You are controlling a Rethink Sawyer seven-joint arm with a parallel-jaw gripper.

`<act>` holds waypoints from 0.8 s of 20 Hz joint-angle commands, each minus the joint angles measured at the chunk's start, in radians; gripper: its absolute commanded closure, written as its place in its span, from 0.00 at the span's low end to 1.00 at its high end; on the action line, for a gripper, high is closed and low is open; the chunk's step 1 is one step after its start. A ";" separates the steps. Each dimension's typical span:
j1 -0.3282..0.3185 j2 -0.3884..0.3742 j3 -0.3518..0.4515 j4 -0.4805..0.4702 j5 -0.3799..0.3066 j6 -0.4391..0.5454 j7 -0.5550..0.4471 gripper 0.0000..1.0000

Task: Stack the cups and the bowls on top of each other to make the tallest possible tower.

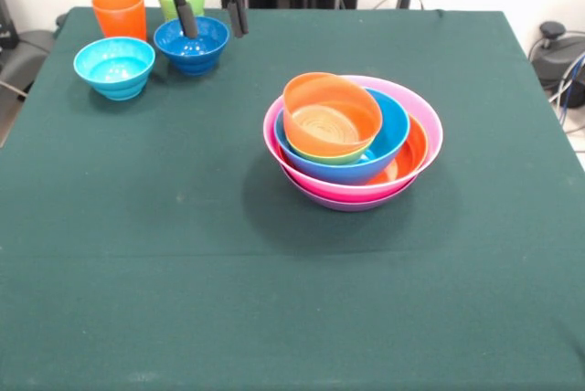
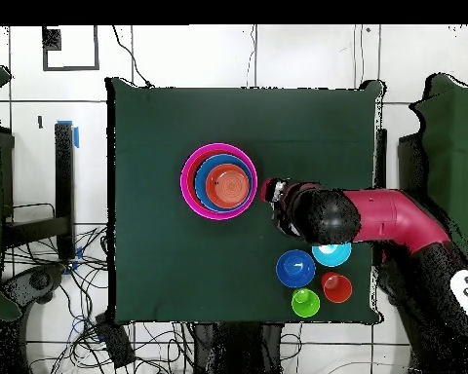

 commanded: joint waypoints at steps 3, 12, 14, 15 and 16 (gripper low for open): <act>0.022 -0.009 -0.014 -0.009 -0.159 0.146 -0.304 0.00; -0.256 -0.082 0.069 0.269 -0.119 0.006 -0.250 0.00; -0.292 -0.120 0.098 0.302 -0.107 0.022 -0.258 0.00; -0.309 -0.128 0.109 0.314 -0.102 0.031 -0.257 0.00; -0.324 -0.128 0.120 0.323 -0.104 0.031 -0.256 0.00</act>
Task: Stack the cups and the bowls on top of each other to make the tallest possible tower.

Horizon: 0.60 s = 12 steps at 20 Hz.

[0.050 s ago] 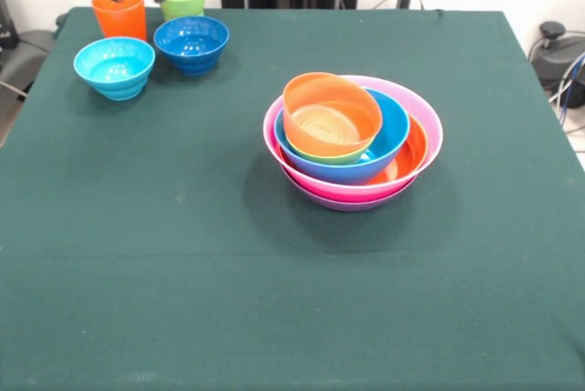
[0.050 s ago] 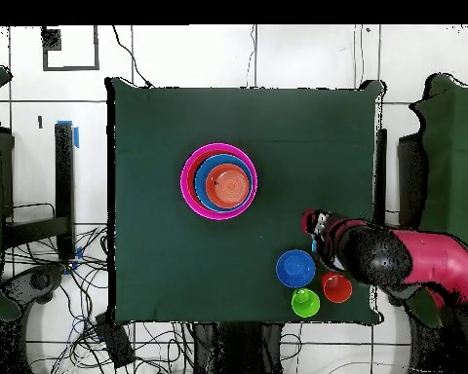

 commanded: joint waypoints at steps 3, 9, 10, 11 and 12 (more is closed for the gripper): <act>-0.099 -0.064 0.100 0.215 -0.072 -0.028 -0.244 0.00; -0.173 -0.137 0.212 0.283 -0.117 -0.127 -0.266 0.00; -0.185 -0.151 0.233 0.292 -0.125 -0.143 -0.270 0.00; -0.197 -0.157 0.251 0.300 -0.130 -0.153 -0.274 0.00; -0.210 -0.168 0.271 0.307 -0.139 -0.165 -0.277 0.00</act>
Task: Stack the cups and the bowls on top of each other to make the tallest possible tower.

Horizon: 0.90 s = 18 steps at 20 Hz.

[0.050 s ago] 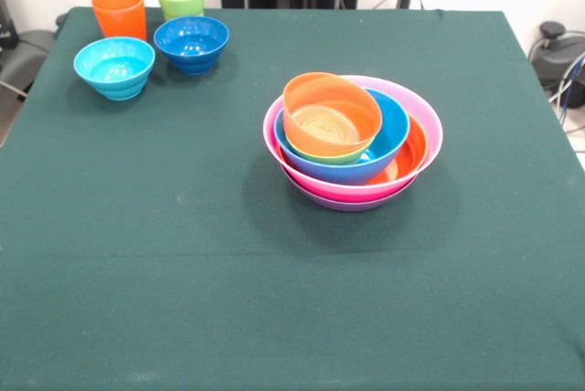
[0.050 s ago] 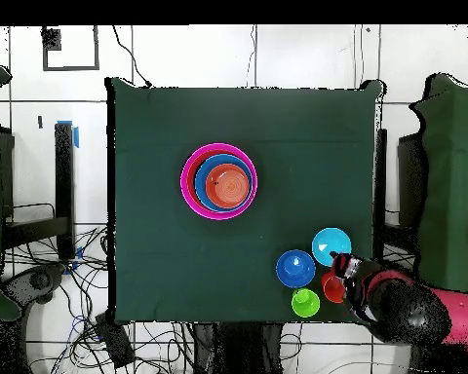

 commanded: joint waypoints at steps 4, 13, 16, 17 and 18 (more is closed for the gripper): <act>-0.054 -0.093 0.242 0.171 -0.124 -0.163 -0.283 0.00; -0.014 -0.054 0.271 0.145 -0.234 -0.216 -0.214 0.00; 0.032 -0.011 0.193 0.141 -0.312 -0.259 -0.125 0.00; 0.045 -0.003 0.168 0.144 -0.334 -0.275 -0.095 0.00; 0.048 -0.006 0.160 0.153 -0.337 -0.282 -0.078 0.00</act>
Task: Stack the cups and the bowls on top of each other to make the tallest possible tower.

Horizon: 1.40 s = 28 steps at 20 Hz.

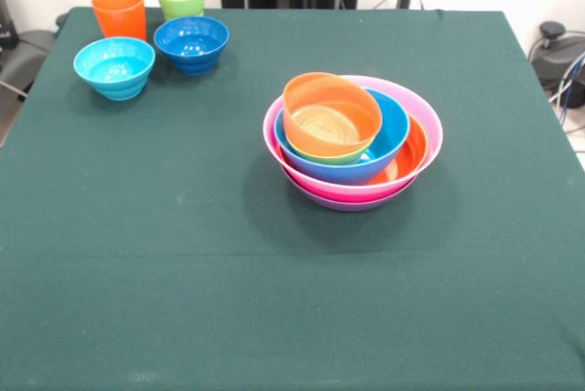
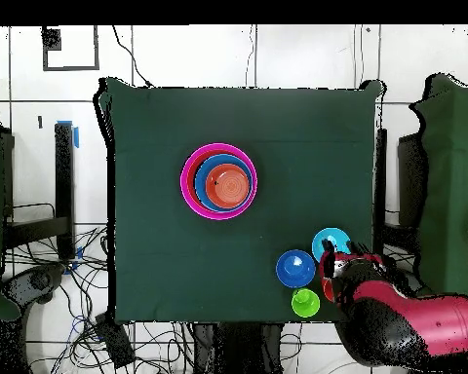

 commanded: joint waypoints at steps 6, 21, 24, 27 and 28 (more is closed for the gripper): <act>0.108 0.092 -0.125 0.077 -0.279 -0.171 -0.004 0.00; 0.255 0.195 -0.402 -0.024 -0.477 -0.425 0.032 0.00; 0.259 0.202 -0.397 -0.026 -0.478 -0.421 0.023 0.00; 0.273 0.212 -0.414 -0.034 -0.485 -0.433 0.019 0.00; 0.278 0.217 -0.418 -0.037 -0.486 -0.438 0.017 0.00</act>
